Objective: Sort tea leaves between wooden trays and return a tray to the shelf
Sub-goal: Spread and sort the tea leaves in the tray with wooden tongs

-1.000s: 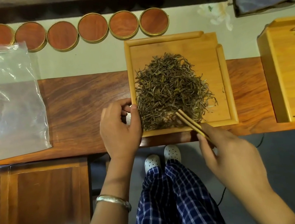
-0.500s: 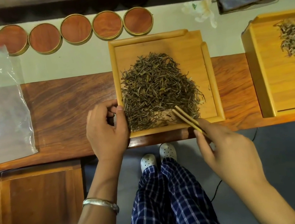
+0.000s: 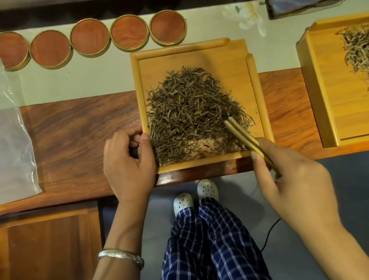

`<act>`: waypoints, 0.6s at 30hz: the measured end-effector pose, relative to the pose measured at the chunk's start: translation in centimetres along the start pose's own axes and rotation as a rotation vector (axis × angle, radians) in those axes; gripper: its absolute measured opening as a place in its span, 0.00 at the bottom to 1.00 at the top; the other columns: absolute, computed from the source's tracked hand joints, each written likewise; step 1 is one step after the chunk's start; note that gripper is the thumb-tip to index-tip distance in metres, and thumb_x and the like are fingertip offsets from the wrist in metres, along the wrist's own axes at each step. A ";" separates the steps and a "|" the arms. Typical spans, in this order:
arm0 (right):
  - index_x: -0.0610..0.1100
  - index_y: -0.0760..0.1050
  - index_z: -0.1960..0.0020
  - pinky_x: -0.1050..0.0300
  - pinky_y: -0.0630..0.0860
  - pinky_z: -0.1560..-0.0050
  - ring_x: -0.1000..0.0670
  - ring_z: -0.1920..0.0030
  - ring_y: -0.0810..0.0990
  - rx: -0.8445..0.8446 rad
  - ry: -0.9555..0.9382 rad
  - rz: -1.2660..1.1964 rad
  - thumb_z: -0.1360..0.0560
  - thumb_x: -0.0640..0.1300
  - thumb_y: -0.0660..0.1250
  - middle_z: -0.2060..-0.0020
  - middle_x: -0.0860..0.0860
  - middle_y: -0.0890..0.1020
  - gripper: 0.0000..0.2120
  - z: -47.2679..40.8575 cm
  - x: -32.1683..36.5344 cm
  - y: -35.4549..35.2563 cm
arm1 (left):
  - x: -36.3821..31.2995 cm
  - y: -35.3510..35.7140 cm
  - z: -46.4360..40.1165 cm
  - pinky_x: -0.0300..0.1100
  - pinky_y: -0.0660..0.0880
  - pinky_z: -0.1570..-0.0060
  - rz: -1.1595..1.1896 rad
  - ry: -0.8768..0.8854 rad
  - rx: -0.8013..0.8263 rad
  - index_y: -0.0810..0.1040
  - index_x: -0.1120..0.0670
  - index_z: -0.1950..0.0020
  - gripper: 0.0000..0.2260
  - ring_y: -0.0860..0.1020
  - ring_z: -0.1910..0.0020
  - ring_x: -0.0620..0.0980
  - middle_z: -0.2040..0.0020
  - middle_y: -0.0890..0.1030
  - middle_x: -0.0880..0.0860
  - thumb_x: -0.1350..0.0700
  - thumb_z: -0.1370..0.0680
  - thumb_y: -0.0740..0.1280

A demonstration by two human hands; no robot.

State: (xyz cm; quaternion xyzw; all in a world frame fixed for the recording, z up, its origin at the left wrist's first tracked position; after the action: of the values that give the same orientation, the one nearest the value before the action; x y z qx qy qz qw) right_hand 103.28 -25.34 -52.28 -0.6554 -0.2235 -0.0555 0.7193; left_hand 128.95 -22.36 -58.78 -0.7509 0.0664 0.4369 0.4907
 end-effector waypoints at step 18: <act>0.41 0.77 0.40 0.53 0.74 0.79 0.43 0.72 0.80 0.014 -0.047 -0.002 0.23 0.46 0.63 0.61 0.45 0.83 0.15 -0.8 3.5 2.3 | 0.0 -0.1 0.0 0.35 0.61 0.59 0.008 0.018 0.006 0.80 0.55 0.52 0.05 0.70 0.59 0.46 0.61 0.75 0.46 0.57 0.24 0.66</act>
State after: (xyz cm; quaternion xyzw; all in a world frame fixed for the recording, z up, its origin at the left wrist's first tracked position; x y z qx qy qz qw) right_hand 107.42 -25.06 -53.01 -0.6512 -0.2413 -0.0390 0.7185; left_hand 128.98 -22.32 -58.73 -0.7533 0.0752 0.4318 0.4904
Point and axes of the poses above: each hand's wrist, its own z-axis away from the middle knuckle, its own y-axis out of the palm, x = y × z, the point moved 6 cm from there along -z, towards the middle knuckle
